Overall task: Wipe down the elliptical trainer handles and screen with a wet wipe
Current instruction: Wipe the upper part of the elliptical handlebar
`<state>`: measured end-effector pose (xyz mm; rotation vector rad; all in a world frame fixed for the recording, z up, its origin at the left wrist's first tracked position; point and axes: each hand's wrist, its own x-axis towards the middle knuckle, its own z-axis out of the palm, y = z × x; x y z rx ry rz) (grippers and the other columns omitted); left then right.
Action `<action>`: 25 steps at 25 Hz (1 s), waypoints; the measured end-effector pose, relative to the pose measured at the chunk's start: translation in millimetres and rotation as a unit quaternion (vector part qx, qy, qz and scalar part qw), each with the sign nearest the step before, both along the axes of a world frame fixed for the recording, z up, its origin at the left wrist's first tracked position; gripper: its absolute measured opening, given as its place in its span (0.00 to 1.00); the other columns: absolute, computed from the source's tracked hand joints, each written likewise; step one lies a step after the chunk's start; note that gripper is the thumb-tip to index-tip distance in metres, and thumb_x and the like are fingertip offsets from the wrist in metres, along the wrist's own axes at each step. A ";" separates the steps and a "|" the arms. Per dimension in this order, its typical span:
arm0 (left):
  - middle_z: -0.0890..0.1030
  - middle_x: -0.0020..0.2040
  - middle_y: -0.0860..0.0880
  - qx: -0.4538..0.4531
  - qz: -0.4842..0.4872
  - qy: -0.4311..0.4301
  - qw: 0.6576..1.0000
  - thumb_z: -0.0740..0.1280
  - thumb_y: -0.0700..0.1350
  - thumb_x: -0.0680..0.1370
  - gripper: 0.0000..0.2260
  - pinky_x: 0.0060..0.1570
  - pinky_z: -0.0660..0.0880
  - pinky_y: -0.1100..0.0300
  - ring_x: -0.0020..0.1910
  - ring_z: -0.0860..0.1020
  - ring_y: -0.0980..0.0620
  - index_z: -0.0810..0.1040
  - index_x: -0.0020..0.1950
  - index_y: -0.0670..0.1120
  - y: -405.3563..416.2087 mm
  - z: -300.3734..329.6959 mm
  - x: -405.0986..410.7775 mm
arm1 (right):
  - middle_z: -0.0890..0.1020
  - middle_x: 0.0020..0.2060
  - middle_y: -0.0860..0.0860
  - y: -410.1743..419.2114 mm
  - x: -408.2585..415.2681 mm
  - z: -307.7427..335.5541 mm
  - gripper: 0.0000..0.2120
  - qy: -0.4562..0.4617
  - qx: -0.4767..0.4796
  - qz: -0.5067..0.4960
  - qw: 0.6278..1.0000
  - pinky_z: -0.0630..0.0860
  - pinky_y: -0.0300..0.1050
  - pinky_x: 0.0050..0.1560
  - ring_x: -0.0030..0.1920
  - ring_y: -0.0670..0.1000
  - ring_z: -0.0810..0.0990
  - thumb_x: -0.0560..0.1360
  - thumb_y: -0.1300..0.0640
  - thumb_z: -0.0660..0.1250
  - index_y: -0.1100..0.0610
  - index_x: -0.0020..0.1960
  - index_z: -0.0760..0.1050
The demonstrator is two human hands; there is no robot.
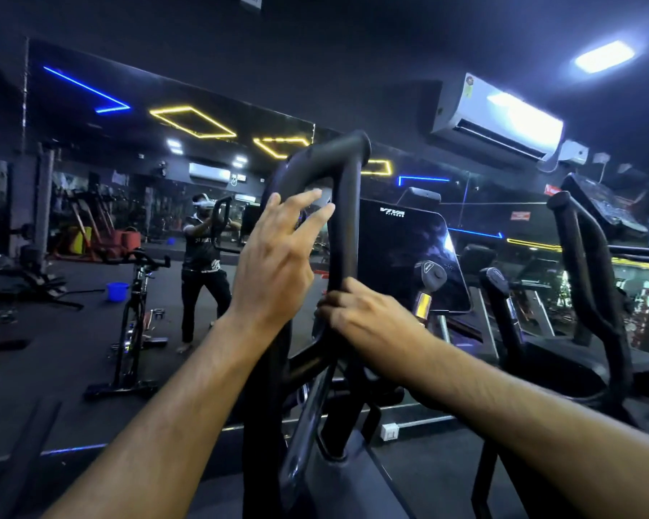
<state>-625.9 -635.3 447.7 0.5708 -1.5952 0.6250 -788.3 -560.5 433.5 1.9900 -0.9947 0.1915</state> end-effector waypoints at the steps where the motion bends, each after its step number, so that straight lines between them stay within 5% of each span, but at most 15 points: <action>1: 0.77 0.71 0.41 -0.002 0.003 -0.002 1.000 0.63 0.23 0.74 0.28 0.81 0.58 0.45 0.69 0.76 0.43 0.78 0.72 0.40 -1.7 -3.0 0.9 | 0.83 0.50 0.48 2.8 1.7 -8.7 0.10 -0.030 0.043 0.008 0.999 0.76 0.40 0.46 0.49 0.52 0.77 0.75 0.61 0.66 0.53 0.54 0.82; 4: 0.79 0.68 0.42 -0.001 0.002 -0.024 1.000 0.63 0.23 0.74 0.27 0.82 0.55 0.46 0.66 0.78 0.43 0.79 0.70 0.41 -4.0 -4.7 1.6 | 0.85 0.48 0.52 9.9 -2.2 4.6 0.14 -0.170 0.142 0.090 0.971 0.78 0.44 0.54 0.49 0.52 0.82 0.72 0.63 0.64 0.56 0.54 0.84; 8: 0.80 0.65 0.41 0.014 -0.016 -0.017 1.000 0.57 0.26 0.76 0.24 0.81 0.57 0.43 0.65 0.79 0.41 0.79 0.67 0.40 0.4 -4.1 0.6 | 0.82 0.50 0.53 -6.8 -21.8 71.5 0.13 -0.311 -0.038 0.141 0.939 0.69 0.25 0.53 0.46 0.44 0.77 0.73 0.67 0.69 0.61 0.57 0.84; 10: 0.80 0.65 0.41 0.016 -0.024 -0.011 1.000 0.54 0.30 0.78 0.23 0.81 0.58 0.43 0.65 0.79 0.41 0.80 0.67 0.40 1.8 -3.1 1.4 | 0.78 0.49 0.54 -24.3 -22.7 80.0 0.14 -0.329 -0.074 0.132 0.932 0.69 0.25 0.51 0.44 0.41 0.73 0.75 0.67 0.69 0.62 0.60 0.82; 14: 0.81 0.64 0.40 0.020 -0.043 0.004 0.999 0.50 0.38 0.81 0.23 0.80 0.60 0.42 0.65 0.79 0.41 0.81 0.65 0.39 3.7 -4.0 1.6 | 0.78 0.44 0.54 -38.4 -25.7 45.2 0.13 -0.350 -0.145 0.152 0.913 0.68 0.29 0.47 0.44 0.48 0.73 0.75 0.68 0.69 0.61 0.58 0.84; 16: 0.80 0.64 0.41 0.015 -0.050 0.020 0.998 0.52 0.35 0.82 0.20 0.80 0.61 0.43 0.64 0.79 0.42 0.81 0.65 0.40 2.0 -4.6 0.7 | 0.78 0.41 0.54 -34.4 -26.4 21.2 0.13 -0.393 -0.151 0.174 0.890 0.70 0.33 0.43 0.41 0.48 0.75 0.75 0.69 0.68 0.62 0.58 0.84; 20: 0.81 0.63 0.42 0.000 -0.074 0.050 0.996 0.57 0.27 0.80 0.20 0.77 0.67 0.42 0.62 0.79 0.45 0.81 0.64 0.40 -2.8 -6.3 0.1 | 0.77 0.40 0.49 -25.3 -18.7 -28.2 0.14 -0.496 -0.152 0.167 0.839 0.69 0.27 0.44 0.39 0.42 0.75 0.75 0.71 0.70 0.61 0.57 0.85; 25: 0.82 0.62 0.42 -0.015 -0.112 0.070 0.991 0.56 0.26 0.80 0.19 0.65 0.77 0.40 0.62 0.79 0.47 0.81 0.63 0.38 -1.3 -8.5 2.7 | 0.79 0.41 0.50 -7.7 1.2 -78.3 0.13 -0.563 -0.136 0.187 0.793 0.78 0.36 0.48 0.44 0.45 0.81 0.76 0.72 0.70 0.61 0.57 0.84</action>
